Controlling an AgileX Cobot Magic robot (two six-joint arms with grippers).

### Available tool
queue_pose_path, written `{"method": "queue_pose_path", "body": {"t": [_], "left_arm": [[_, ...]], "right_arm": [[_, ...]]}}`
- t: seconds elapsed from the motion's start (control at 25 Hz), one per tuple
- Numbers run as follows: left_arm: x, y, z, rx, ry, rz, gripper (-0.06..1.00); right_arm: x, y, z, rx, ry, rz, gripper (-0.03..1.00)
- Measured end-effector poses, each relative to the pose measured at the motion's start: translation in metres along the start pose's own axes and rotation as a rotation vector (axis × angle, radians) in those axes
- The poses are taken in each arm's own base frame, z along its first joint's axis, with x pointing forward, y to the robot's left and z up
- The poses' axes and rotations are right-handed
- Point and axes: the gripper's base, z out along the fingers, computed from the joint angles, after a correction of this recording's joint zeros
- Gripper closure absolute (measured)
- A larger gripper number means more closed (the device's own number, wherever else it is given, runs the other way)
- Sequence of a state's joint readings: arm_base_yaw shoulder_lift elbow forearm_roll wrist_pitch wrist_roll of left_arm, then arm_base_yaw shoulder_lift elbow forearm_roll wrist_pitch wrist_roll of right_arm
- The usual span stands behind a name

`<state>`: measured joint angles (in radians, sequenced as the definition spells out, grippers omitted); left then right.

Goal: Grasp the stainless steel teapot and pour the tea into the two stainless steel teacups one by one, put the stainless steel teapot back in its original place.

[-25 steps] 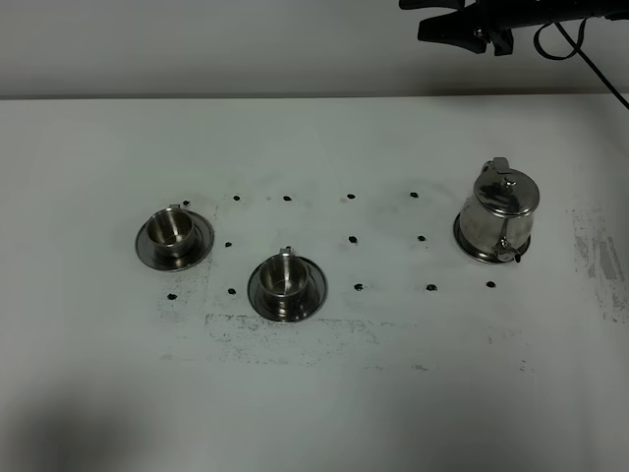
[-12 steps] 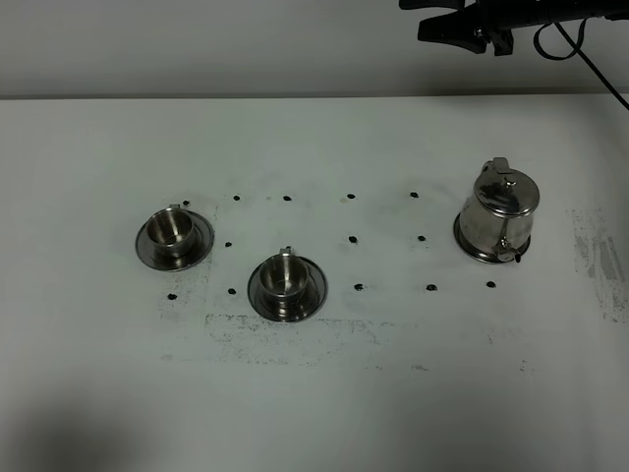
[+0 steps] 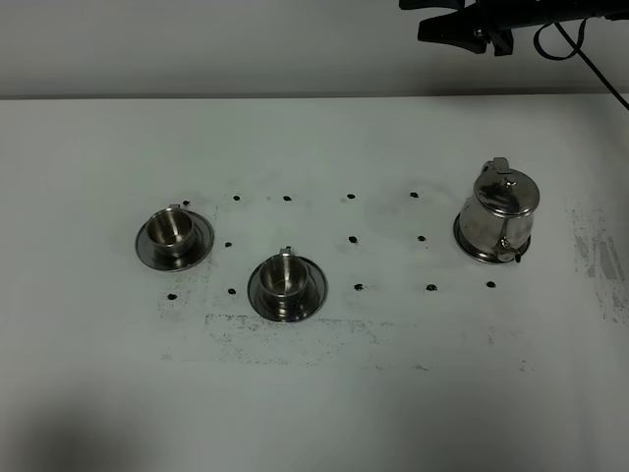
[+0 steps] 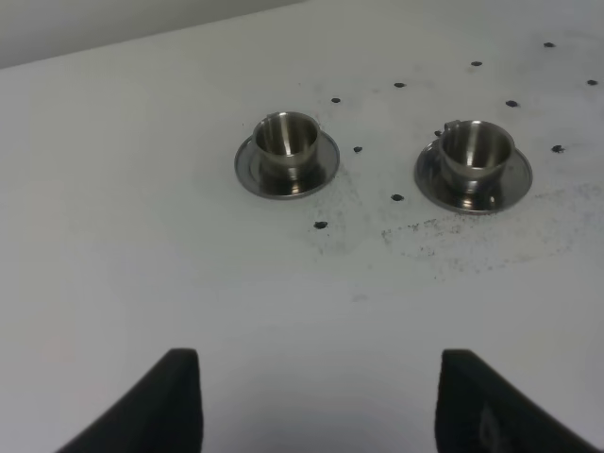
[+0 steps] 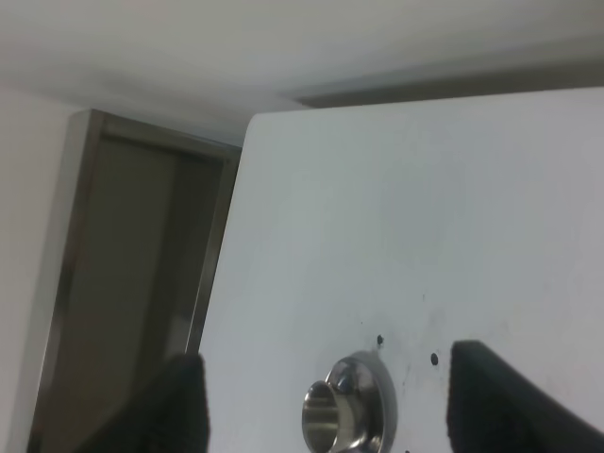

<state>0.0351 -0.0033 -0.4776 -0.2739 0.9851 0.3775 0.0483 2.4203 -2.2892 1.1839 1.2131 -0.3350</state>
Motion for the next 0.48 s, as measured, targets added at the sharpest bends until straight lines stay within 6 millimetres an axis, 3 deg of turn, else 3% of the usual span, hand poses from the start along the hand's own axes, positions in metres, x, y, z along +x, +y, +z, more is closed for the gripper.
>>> {"method": "queue_pose_path", "body": {"t": [0.48], "left_arm": [[0.0000, 0.0000, 0.0000, 0.000, 0.000, -0.001, 0.42]], "right_arm": [[0.0000, 0.0000, 0.0000, 0.000, 0.000, -0.017, 0.44]]}}
